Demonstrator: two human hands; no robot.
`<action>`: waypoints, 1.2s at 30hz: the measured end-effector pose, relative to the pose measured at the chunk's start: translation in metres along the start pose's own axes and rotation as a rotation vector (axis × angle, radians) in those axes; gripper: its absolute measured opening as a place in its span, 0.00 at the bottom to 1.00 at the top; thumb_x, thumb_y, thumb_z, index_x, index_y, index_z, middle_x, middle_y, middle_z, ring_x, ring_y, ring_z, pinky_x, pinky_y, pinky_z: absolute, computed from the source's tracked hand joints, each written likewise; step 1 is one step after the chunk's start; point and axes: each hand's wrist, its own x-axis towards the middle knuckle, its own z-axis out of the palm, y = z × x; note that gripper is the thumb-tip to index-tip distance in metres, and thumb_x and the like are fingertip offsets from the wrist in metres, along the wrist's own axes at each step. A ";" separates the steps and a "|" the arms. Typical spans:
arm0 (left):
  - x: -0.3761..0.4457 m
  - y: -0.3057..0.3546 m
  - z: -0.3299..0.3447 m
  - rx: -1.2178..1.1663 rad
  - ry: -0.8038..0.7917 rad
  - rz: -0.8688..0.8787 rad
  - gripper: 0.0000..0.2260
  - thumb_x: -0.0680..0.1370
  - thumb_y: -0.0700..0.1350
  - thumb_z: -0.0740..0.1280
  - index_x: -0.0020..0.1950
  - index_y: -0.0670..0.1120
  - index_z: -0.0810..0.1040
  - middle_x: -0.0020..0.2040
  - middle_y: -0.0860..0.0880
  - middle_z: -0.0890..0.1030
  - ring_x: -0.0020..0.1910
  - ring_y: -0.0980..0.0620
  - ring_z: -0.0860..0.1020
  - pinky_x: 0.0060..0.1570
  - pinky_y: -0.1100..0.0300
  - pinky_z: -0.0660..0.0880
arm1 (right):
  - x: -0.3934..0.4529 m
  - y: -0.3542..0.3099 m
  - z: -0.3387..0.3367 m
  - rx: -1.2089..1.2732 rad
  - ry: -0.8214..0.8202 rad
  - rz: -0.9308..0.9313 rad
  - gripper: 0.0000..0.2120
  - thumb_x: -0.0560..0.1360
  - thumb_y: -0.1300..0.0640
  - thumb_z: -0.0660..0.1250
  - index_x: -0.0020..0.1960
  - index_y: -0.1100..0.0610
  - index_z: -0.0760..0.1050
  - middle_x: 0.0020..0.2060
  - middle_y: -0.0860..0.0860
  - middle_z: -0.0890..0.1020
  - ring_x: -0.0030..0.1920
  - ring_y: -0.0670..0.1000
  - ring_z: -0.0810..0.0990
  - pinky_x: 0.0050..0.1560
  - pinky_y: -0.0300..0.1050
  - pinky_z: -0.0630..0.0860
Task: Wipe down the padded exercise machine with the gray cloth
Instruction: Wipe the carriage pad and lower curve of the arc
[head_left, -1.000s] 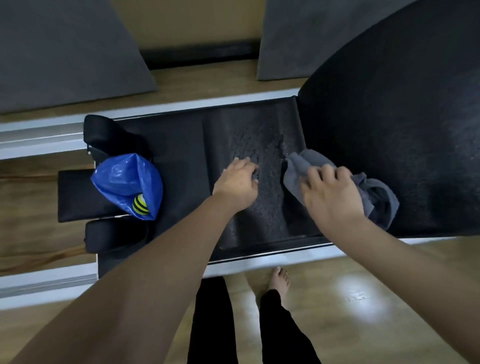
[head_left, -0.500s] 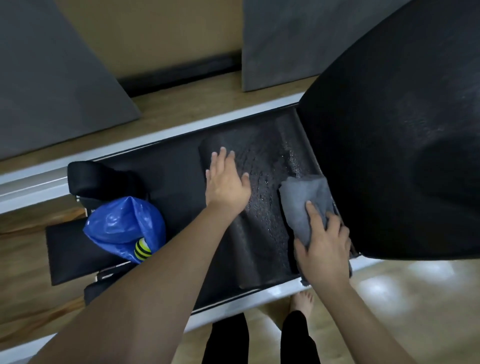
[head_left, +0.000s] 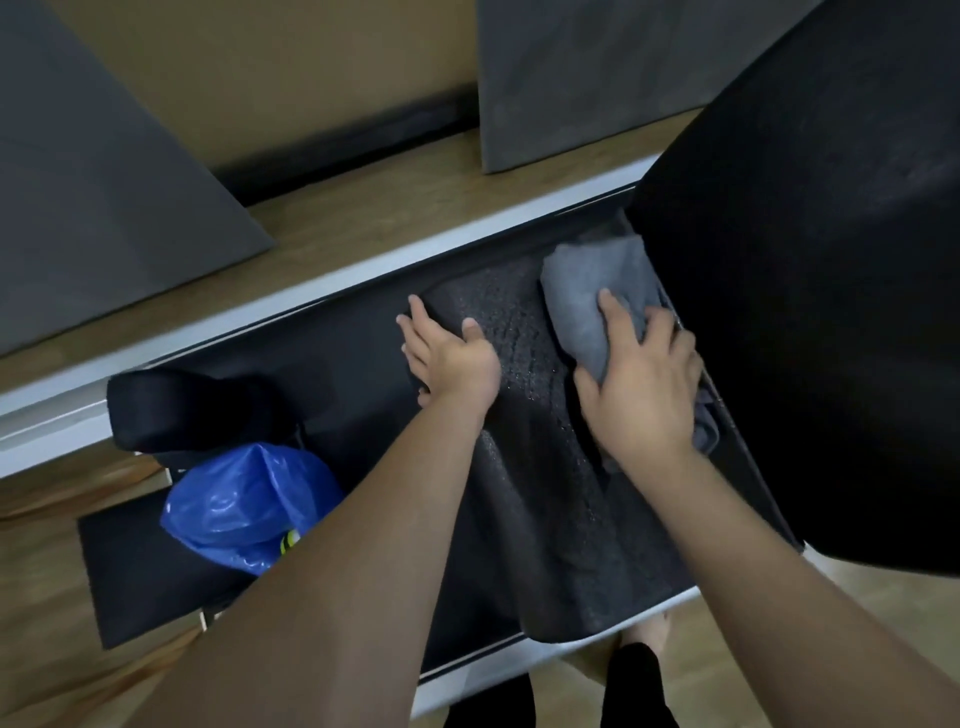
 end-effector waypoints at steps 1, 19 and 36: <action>0.000 -0.001 0.001 0.008 0.000 0.008 0.29 0.84 0.49 0.56 0.81 0.56 0.44 0.83 0.55 0.43 0.81 0.48 0.46 0.76 0.44 0.48 | 0.017 -0.009 0.001 -0.010 -0.001 -0.003 0.34 0.74 0.47 0.67 0.78 0.48 0.60 0.66 0.61 0.67 0.60 0.67 0.68 0.62 0.65 0.66; 0.024 -0.007 -0.019 -0.047 -0.229 -0.061 0.37 0.83 0.49 0.62 0.80 0.60 0.38 0.82 0.53 0.37 0.81 0.48 0.44 0.79 0.43 0.48 | -0.127 0.031 -0.014 0.040 -0.171 -0.236 0.39 0.64 0.47 0.71 0.74 0.47 0.66 0.58 0.58 0.74 0.45 0.60 0.71 0.45 0.57 0.75; 0.024 -0.003 -0.019 -0.007 -0.240 -0.063 0.37 0.83 0.51 0.61 0.80 0.60 0.36 0.82 0.53 0.37 0.81 0.48 0.44 0.79 0.46 0.47 | -0.002 -0.013 -0.002 0.023 -0.051 -0.032 0.36 0.71 0.50 0.70 0.77 0.47 0.62 0.63 0.59 0.69 0.53 0.64 0.70 0.54 0.62 0.69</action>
